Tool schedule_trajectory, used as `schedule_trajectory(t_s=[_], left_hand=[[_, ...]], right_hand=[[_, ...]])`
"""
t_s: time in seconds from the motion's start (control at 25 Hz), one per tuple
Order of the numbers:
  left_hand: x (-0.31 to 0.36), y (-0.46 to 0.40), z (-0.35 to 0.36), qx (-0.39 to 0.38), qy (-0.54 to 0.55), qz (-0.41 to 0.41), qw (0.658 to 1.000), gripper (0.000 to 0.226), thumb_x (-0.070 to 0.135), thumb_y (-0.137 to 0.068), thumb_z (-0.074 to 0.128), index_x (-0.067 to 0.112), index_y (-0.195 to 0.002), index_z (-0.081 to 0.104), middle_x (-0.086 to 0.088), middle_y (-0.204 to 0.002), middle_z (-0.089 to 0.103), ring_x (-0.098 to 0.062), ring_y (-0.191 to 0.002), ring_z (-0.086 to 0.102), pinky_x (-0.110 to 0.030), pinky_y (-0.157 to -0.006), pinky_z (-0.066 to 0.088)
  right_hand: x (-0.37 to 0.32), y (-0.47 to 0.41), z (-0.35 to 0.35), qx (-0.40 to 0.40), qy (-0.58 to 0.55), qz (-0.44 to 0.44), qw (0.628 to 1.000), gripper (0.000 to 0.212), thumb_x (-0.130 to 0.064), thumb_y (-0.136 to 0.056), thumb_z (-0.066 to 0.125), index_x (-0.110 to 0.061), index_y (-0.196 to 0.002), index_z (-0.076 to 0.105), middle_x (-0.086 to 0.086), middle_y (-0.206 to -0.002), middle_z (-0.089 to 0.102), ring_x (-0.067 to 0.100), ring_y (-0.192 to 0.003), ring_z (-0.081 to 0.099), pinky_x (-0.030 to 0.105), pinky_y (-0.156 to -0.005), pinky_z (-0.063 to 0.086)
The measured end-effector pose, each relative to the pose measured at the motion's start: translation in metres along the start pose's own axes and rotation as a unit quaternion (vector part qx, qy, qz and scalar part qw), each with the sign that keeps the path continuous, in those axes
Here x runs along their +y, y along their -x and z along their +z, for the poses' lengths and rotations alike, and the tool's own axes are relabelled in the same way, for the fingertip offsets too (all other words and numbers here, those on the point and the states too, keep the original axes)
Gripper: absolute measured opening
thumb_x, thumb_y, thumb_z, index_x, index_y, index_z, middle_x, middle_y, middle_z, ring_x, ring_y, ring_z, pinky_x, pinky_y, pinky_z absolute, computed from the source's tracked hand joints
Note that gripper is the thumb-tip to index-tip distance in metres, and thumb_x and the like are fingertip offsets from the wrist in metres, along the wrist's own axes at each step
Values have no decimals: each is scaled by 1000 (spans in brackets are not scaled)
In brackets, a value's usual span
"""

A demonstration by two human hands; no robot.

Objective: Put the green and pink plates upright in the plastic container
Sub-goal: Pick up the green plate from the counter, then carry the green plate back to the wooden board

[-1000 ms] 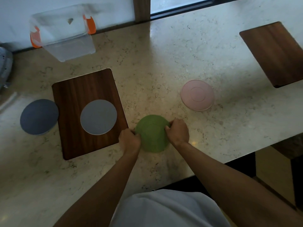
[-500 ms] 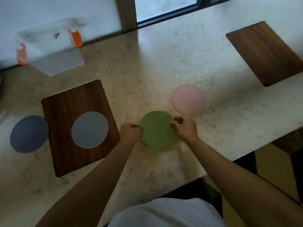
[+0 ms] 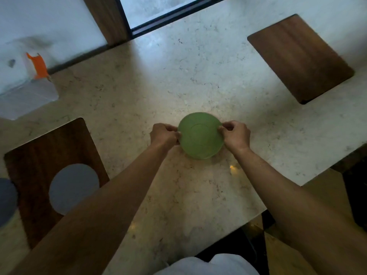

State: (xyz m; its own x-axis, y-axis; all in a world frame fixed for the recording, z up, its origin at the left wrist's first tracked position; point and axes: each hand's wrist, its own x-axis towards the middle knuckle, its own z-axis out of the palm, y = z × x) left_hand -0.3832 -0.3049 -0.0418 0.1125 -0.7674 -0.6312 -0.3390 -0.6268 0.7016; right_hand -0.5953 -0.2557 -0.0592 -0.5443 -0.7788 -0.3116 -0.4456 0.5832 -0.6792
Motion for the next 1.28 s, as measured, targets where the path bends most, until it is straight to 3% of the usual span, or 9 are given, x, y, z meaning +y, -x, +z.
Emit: schedule_trajectory(t_s=[0.12, 0.32, 0.6, 0.76, 0.84, 0.88, 1.08, 1.2, 1.28], left_hand=[[4, -10, 17, 8, -33, 3, 999, 18, -2, -73, 78, 15, -73, 71, -16, -86, 75, -29, -77, 74, -44, -77, 63], [-3, -12, 29, 64, -119, 30, 990, 16, 6, -71, 78, 17, -83, 78, -3, -84, 78, -13, -74, 71, -31, -80, 61], [-1, -12, 32, 91, -148, 59, 983, 19, 7, -74, 74, 15, -90, 78, -3, -87, 77, -14, -79, 70, -33, -84, 60], [3, -7, 40, 102, -205, 75, 971, 15, 4, -73, 67, 14, -62, 69, -11, -64, 70, -20, -59, 62, -40, -66, 58], [5, -3, 45, 109, -237, 77, 962, 26, 3, -72, 65, 14, -49, 58, -2, -48, 57, -16, -47, 51, -29, -46, 44], [7, -3, 46, 106, -244, 76, 961, 25, 3, -72, 65, 12, -50, 59, -2, -47, 56, -17, -46, 52, -25, -45, 38], [11, -4, 48, 93, -210, 47, 972, 11, -1, -72, 66, 6, -75, 74, -7, -71, 71, -22, -68, 67, -36, -68, 58], [12, -4, 48, 94, -172, 19, 980, 10, -3, -70, 66, 6, -72, 69, -2, -68, 65, -20, -67, 61, -38, -63, 56], [14, -3, 48, 85, -150, 9, 985, 15, -1, -70, 67, 14, -71, 65, 1, -72, 64, -19, -73, 63, -30, -62, 51]], right_hand=[[5, -15, -2, -3, 33, -3, 999, 23, -24, -86, 73, -10, -104, 75, 6, -102, 77, 9, -82, 64, 15, -79, 41], [14, -21, 2, -7, 48, -36, 998, 24, -23, -85, 74, -8, -103, 75, 7, -99, 77, 18, -88, 71, 18, -82, 45], [14, -19, 9, 29, 52, -57, 997, 22, -25, -89, 70, -10, -105, 72, 9, -104, 70, 22, -91, 67, 35, -87, 54], [14, -18, 10, 35, 79, -46, 995, 25, -30, -91, 67, -12, -107, 72, 10, -107, 66, 24, -93, 65, 30, -86, 50], [15, -16, 12, 38, 100, -45, 993, 28, -32, -91, 66, -12, -109, 71, 11, -108, 66, 24, -96, 63, 31, -86, 48], [15, -15, 12, 40, 110, -43, 992, 29, -33, -90, 66, -12, -109, 71, 11, -108, 67, 25, -97, 63, 32, -86, 49], [9, -21, 10, 10, 98, 5, 995, 27, -30, -84, 70, -12, -104, 70, 8, -107, 67, 23, -99, 62, 28, -81, 45], [5, -21, 7, -5, 87, 27, 996, 20, -24, -79, 72, -12, -95, 72, 5, -98, 73, 18, -82, 65, 22, -66, 47], [4, -19, 4, -8, 66, 44, 997, 19, -22, -78, 72, -13, -94, 70, 2, -94, 73, 13, -72, 59, 20, -60, 42]])
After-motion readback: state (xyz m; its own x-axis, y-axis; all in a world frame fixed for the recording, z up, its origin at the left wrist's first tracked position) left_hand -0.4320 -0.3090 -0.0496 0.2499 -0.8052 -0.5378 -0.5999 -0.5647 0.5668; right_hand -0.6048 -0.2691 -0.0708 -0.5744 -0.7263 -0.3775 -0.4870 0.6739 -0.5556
